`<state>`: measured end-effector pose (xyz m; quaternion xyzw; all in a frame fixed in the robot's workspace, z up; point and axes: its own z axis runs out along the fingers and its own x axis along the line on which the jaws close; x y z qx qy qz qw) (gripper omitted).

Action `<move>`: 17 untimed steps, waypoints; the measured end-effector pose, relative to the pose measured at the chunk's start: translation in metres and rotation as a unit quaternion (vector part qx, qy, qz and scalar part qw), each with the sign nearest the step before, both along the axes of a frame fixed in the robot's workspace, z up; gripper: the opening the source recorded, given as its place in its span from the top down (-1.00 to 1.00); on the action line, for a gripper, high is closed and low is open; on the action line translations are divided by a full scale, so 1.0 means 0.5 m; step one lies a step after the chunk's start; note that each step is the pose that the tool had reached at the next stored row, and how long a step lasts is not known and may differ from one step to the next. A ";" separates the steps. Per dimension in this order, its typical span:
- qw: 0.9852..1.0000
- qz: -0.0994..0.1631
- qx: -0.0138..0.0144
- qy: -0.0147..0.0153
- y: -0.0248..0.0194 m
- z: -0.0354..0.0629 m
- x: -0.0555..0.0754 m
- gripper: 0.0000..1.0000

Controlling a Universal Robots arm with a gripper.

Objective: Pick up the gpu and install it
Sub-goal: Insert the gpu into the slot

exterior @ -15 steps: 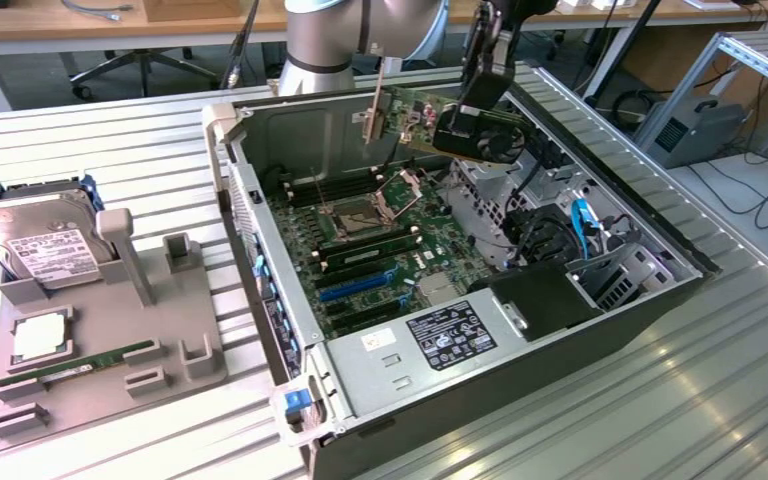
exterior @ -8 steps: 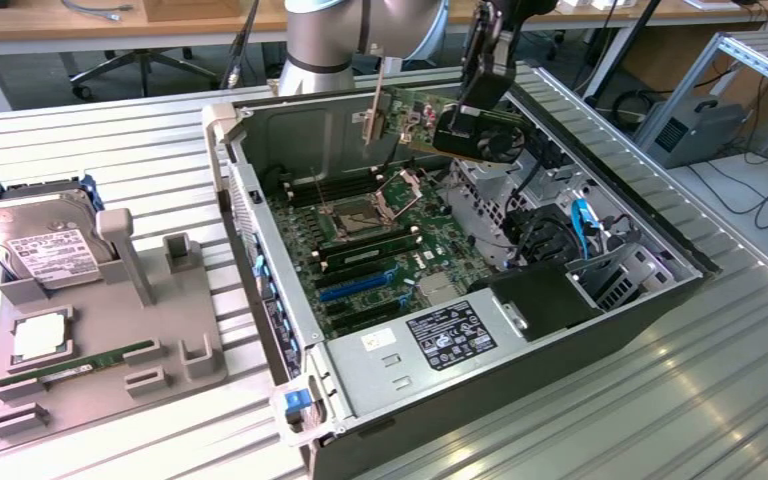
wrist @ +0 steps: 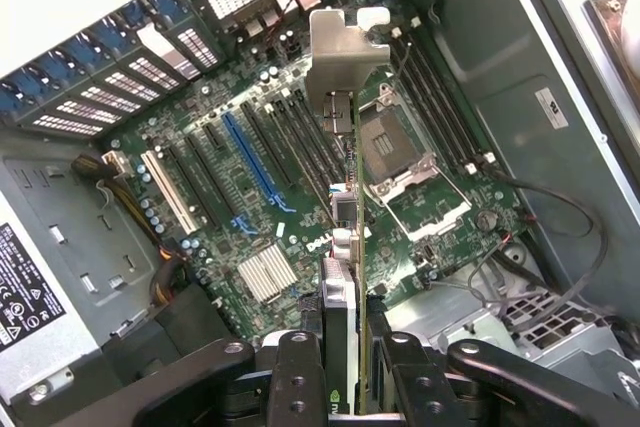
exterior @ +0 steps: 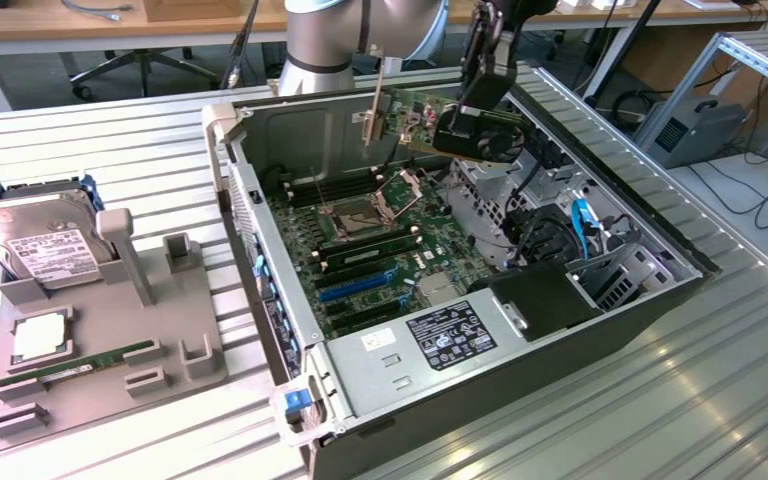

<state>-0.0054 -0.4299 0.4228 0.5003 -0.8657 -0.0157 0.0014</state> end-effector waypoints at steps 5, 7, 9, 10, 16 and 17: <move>1.000 0.006 0.000 0.000 0.0000 0.000 0.000 0.46; 1.000 0.008 0.000 0.000 0.0000 0.000 0.000 0.46; 1.000 0.010 0.000 0.000 0.0000 0.000 0.000 0.46; 1.000 0.011 0.000 0.000 0.0000 0.000 0.000 0.46; 1.000 0.016 0.000 0.000 0.0000 -0.001 0.000 0.46; 1.000 0.017 0.000 0.000 0.0000 -0.001 0.000 0.46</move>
